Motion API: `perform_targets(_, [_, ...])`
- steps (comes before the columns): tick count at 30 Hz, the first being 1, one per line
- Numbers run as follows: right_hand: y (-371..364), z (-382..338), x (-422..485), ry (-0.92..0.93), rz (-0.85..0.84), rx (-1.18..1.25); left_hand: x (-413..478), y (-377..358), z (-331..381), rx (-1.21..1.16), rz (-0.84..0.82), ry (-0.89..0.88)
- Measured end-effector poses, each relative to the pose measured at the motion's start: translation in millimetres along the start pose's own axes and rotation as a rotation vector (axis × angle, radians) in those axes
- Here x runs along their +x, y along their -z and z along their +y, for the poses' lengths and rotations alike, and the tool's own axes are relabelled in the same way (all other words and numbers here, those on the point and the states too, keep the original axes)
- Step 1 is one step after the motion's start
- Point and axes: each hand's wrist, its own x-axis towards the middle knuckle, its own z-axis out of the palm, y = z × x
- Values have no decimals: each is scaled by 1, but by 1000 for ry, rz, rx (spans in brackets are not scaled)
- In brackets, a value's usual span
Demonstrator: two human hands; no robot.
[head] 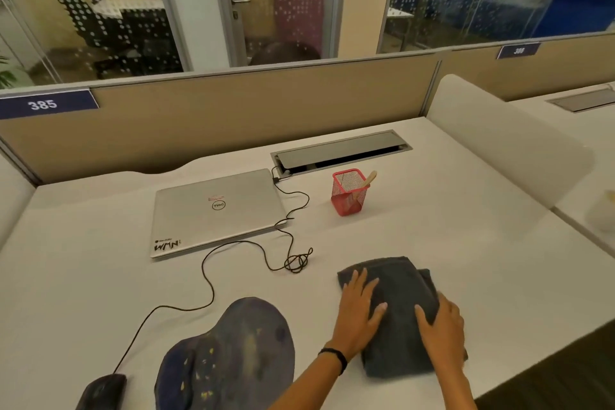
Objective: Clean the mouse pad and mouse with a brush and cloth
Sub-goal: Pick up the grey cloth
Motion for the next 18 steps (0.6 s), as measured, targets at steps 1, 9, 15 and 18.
perform_targets(1, [0,-2,-3,-17,0,-3,-3,-6,0,-3,-4,5])
perform_targets(9, [5,-17,-17,-11,-193,204,-22,-18,0,-121,-21,0])
perform_targets(15, [5,-38,-33,48,-169,188,-37,-5,11,-413,59,157])
perform_targets(18, [6,-47,-44,137,-203,174,-40,5,21,-631,45,248])
